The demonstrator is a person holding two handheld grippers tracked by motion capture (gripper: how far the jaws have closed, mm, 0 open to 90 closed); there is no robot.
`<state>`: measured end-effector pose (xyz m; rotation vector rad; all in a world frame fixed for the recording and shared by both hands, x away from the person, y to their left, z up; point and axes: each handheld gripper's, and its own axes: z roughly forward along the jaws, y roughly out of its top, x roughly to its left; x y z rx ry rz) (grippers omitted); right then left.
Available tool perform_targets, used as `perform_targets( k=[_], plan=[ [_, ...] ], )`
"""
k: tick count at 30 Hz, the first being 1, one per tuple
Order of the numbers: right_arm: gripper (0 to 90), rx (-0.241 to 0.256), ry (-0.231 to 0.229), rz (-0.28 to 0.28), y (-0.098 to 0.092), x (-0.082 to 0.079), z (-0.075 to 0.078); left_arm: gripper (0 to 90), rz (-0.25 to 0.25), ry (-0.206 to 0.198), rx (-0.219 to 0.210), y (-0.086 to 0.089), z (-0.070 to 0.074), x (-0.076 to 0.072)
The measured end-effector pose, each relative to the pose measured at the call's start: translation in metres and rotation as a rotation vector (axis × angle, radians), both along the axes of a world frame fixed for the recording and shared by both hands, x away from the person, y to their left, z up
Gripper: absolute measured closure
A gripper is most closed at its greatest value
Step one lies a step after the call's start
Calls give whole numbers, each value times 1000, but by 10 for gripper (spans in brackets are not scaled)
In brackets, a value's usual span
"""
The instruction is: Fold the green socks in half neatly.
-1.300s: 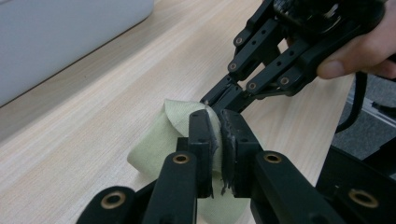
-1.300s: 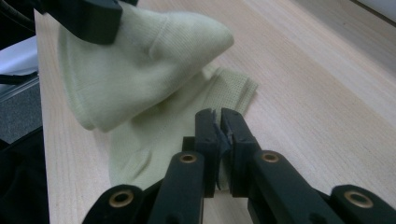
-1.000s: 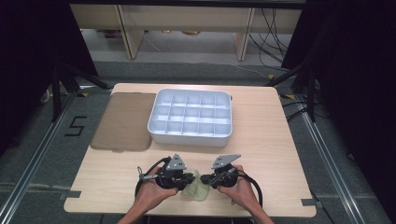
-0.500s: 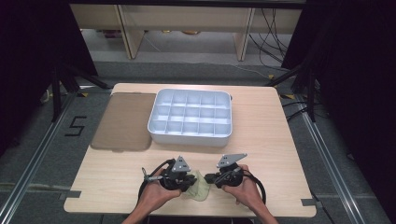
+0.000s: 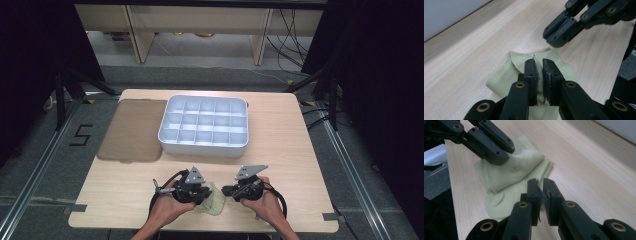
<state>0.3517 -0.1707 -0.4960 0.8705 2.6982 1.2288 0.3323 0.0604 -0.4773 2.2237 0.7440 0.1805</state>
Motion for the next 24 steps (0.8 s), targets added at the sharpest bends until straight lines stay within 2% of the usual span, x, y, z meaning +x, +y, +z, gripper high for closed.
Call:
perform_targets(
  k=[3, 4, 9, 12, 13, 16, 17, 21, 23, 24],
  plan=[
    [836, 14, 10, -17, -10, -3, 3, 806, -1, 5, 3, 0, 2, -1],
    [835, 11, -1, -17, -14, -2, 3, 805, -2, 3, 4, 0, 2, -1],
    [826, 18, -2, -40, -24, -6, 3, 797, -10, 6, 6, -6, 5, -1],
    [826, 29, 4, -48, -27, -7, 5, 795, -9, 3, 6, -11, 4, -1],
    [826, 34, 12, -56, -27, -8, 6, 795, -23, 10, 13, -13, 4, 1],
    [823, 36, -9, -52, -30, -7, 6, 793, -28, 17, 11, -17, 2, 3],
    [822, 42, 5, -51, -31, -7, 6, 788, -23, 23, 5, -18, 2, 3],
    [821, 41, 12, -62, -33, -8, 7, 778, -28, 31, -7, -24, 2, 4],
    [819, 45, -5, -52, -34, -7, 6, 763, -42, 35, -5, -27, 2, 4],
    [818, 48, 3, -57, -34, -8, 8, 748, -46, 35, -1, -29, 2, 4]
  ],
)
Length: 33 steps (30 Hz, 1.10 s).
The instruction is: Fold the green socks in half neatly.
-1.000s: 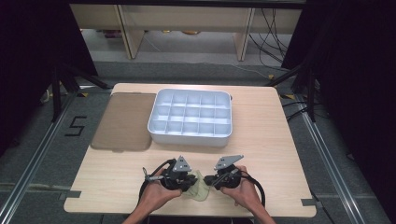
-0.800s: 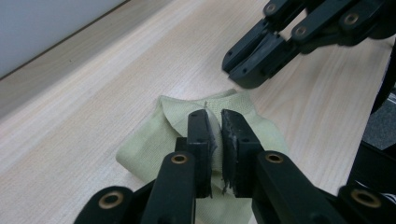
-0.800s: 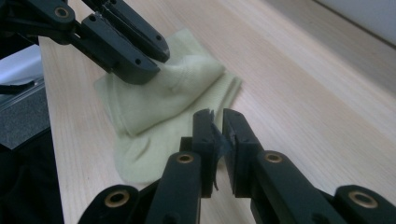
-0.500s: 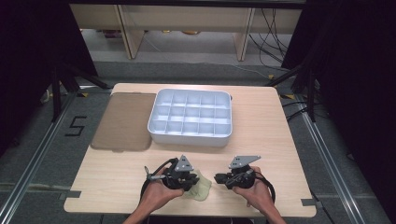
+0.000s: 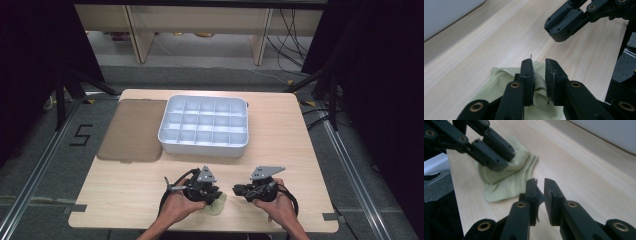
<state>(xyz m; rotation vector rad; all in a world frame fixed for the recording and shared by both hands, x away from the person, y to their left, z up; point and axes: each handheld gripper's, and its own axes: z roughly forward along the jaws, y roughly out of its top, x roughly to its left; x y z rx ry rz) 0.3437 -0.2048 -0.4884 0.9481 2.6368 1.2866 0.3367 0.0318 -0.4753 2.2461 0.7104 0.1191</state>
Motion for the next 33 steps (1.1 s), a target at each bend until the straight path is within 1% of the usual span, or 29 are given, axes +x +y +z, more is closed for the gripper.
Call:
perform_targets(
  k=[1, 2, 3, 4, 5, 6, 7, 8, 9, 10, 11, 13, 14, 15, 16, 17, 19, 20, 22, 23, 24, 25, 26, 27, 28, 29, 30, 31, 33],
  plan=[
    [818, 0, -1, 3, -1, 0, 0, 726, -1, 11, -10, -2, -1, 0],
    [817, 1, 0, -7, -1, 0, 1, 684, -11, 3, -4, -1, 1, 1],
    [816, 2, -11, -6, -2, 0, 1, 663, 2, 14, -39, -2, 1, 1],
    [816, 7, -4, -3, -3, 1, 1, 636, 5, 10, -42, -1, 3, 1],
    [817, 12, 22, -33, -3, -2, 2, 622, 11, 9, -62, 0, 5, 1],
    [816, 12, 3, -19, -4, -1, 2, 613, 24, 10, -78, 1, 6, 1],
    [816, 14, 14, -38, -5, -2, 3, 617, 18, 7, -83, 4, 10, 1],
    [816, 10, -6, -30, -7, 0, 3, 618, 30, 11, -102, 5, 13, 0],
    [814, 14, 1, -40, -7, -1, 4, 615, 21, -2, -112, 8, 15, 1],
    [811, 27, 10, -43, -6, -2, 5, 614, 28, 2, -119, 10, 18, 0],
    [807, 16, -29, -24, -8, 0, 6, 636, 36, -1, -117, 12, 20, -2],
    [803, 23, -12, -31, -7, -1, 7, 672, 30, -16, -106, 19, 24, -3],
    [803, 22, -18, -35, -6, -2, 7, 693, 28, -19, -101, 23, 25, -4],
    [802, 22, -38, -24, -6, -2, 8, 712, 30, -36, -81, 28, 26, -6],
    [800, 19, -34, -17, -3, -4, 10, 735, 27, -43, -68, 32, 26, -6],
    [799, 28, -26, -19, -1, -6, 11, 744, 30, -38, -63, 37, 26, -8],
    [798, 42, -45, -14, 4, -8, 14, 774, 49, -40, -66, 46, 23, -11],
    [798, 38, -56, 4, 5, -8, 16, 787, 54, -35, -56, 50, 22, -13],
    [794, 47, -58, 16, 11, -11, 18, 802, 48, -38, -27, 57, 17, -16],
    [792, 36, -65, 32, 13, -11, 19, 808, 48, -30, -16, 59, 12, -18],
    [792, 40, -61, 39, 17, -12, 20, 810, 54, -21, -19, 60, 9, -19],
    [791, 47, -69, 41, 20, -12, 19, 813, 43, -22, -6, 62, 5, -19],
    [791, 42, -60, 49, 22, -13, 20, 817, 63, -16, -11, 61, 1, -20],
    [791, 39, -64, 52, 25, -13, 20, 818, 50, 0, 0, 61, -3, -20],
    [791, 35, -67, 66, 27, -12, 19, 818, 49, 11, -4, 60, -6, -19],
    [791, 40, -69, 73, 29, -12, 18, 818, 37, 12, 4, 59, -8, -17],
    [791, 41, -65, 79, 32, -11, 17, 818, 41, 15, 9, 58, -10, -17],
    [791, 28, -61, 84, 34, -11, 17, 818, 49, 15, 10, 56, -11, -16],
    [791, 29, -40, 80, 40, -13, 15, 814, 58, 16, -8, 55, -10, -14]
  ],
)
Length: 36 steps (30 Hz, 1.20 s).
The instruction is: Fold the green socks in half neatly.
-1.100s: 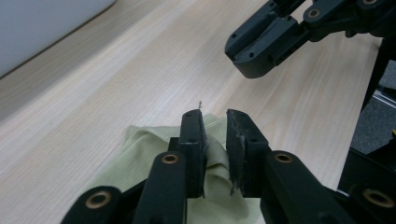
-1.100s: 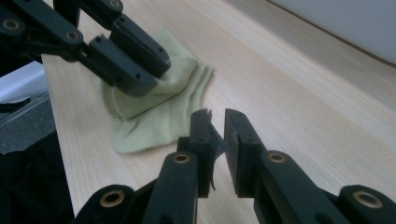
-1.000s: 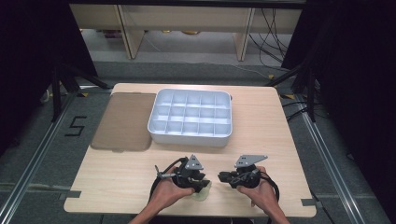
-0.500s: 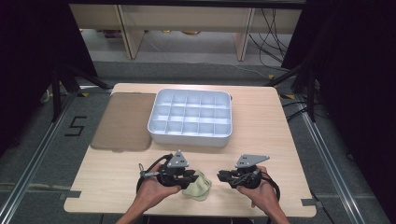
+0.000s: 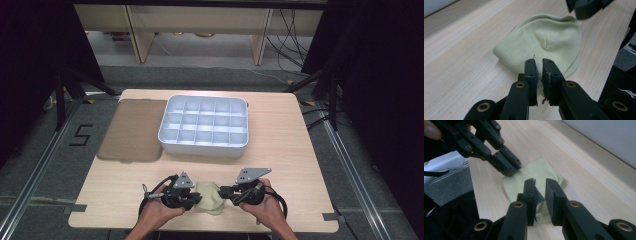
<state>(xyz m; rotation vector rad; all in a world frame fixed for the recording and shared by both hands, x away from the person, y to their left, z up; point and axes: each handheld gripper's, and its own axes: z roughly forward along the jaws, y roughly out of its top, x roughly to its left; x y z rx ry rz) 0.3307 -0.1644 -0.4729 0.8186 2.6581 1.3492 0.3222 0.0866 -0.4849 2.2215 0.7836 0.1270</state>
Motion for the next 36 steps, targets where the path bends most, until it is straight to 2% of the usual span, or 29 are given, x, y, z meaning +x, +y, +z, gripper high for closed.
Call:
perform_targets(
  k=[2, 4, 6, 11, 14, 17, 19, 20, 21, 23, 24, 25, 27, 28, 29, 32, 35, 36],
  plan=[
    [791, -14, -24, 26, 5, 2, -1, 812, 0, -17, -4, -1, 5, -1],
    [790, -23, -12, 29, 10, 2, -3, 813, -10, -24, 1, -5, 7, -3],
    [791, -34, -19, 39, 14, 2, -6, 813, -40, -26, 42, -10, 2, -3],
    [793, -83, -2, 24, 13, 5, -15, 830, -34, 6, 81, -12, -15, 0],
    [800, -126, -4, 9, 10, 7, -19, 839, -31, 5, 69, -10, -16, 1],
    [819, -159, 5, -10, 6, 7, -23, 845, -36, -1, 78, -10, -16, 0],
    [835, -167, -2, -13, 4, 10, -25, 848, -26, 0, 70, -12, -16, -1],
    [851, -168, -10, -19, 4, 11, -25, 850, -43, -14, 83, -11, -16, 0],
    [874, -184, -20, -10, 3, 12, -24, 850, -40, -15, 83, -11, -16, -1],
    [896, -183, -25, -25, 5, 10, -24, 850, -42, -19, 88, -11, -16, -1],
    [900, -212, -65, -24, 5, 11, -20, 850, -43, -19, 88, -11, -16, -1],
    [900, -211, -81, -14, 5, 12, -19, 850, -41, -17, 86, -11, -16, -1],
    [900, -180, -80, -10, 5, 14, -11, 847, -33, -14, 75, -12, -14, 0],
    [900, -160, -98, -29, 6, 13, -8, 846, -22, -11, 65, -12, -12, -1],
    [900, -157, -99, -8, 7, 14, -4, 841, -18, -15, 52, -12, -10, 0],
    [900, -126, -84, 2, 14, 19, -4, 825, 14, -54, 31, -11, 2, 9],
    [900, -98, -51, 13, 18, 26, -8, 826, 36, -69, 21, -9, 5, 22],
    [900, -87, -42, 25, 19, 29, -10, 825, 39, -48, 16, -9, 4, 27]
  ],
)
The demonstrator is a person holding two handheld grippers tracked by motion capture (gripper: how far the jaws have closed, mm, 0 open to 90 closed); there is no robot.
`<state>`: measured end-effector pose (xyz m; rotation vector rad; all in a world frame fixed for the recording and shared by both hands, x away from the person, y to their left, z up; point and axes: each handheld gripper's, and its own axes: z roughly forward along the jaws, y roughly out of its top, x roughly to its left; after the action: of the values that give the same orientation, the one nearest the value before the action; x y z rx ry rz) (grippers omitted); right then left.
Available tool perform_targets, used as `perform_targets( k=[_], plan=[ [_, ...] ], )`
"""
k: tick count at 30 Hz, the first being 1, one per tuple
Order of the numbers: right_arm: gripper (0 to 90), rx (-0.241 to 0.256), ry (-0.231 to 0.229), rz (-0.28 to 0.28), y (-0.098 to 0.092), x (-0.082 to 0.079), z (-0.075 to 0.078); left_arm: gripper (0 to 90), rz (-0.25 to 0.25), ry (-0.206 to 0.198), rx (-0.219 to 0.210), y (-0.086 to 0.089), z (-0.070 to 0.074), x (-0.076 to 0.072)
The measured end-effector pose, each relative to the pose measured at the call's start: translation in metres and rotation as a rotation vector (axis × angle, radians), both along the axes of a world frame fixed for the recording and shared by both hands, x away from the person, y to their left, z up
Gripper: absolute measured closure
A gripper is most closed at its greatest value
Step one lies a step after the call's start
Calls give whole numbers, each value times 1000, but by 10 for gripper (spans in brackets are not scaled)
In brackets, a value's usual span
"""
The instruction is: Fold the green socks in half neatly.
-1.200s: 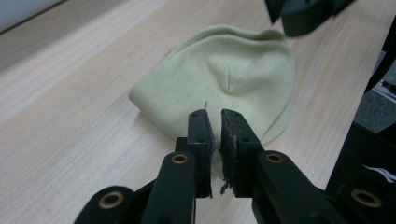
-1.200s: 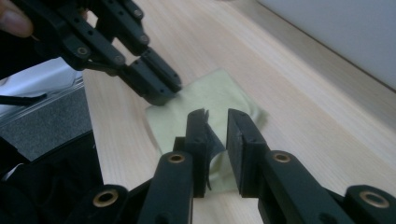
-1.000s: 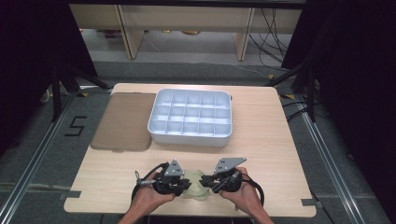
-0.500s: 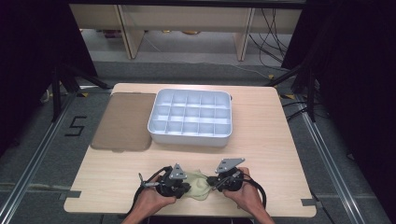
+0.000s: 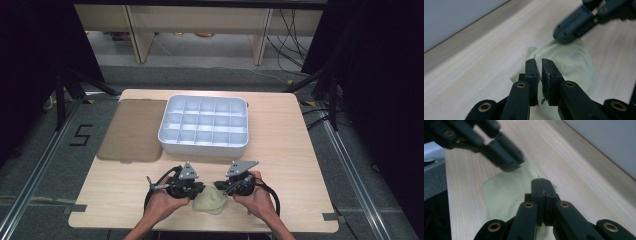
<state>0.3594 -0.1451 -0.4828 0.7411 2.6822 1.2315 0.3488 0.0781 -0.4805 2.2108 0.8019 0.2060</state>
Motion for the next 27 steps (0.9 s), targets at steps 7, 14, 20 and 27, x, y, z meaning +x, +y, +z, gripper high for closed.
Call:
perform_targets(
  k=[7, 14, 20, 27],
  plan=[
    [900, -51, 32, -20, 6, 10, -15, 829, 19, 25, 48, 5, -18, 13],
    [900, -61, 39, -65, -8, 9, -20, 836, 19, 18, 59, 4, -21, 12],
    [900, -42, 9, -85, -23, 0, -7, 836, 22, -2, 60, 3, -21, 11],
    [900, -28, 17, -4, -12, -14, -2, 837, 23, 2, 72, 3, -20, 10]
  ],
)
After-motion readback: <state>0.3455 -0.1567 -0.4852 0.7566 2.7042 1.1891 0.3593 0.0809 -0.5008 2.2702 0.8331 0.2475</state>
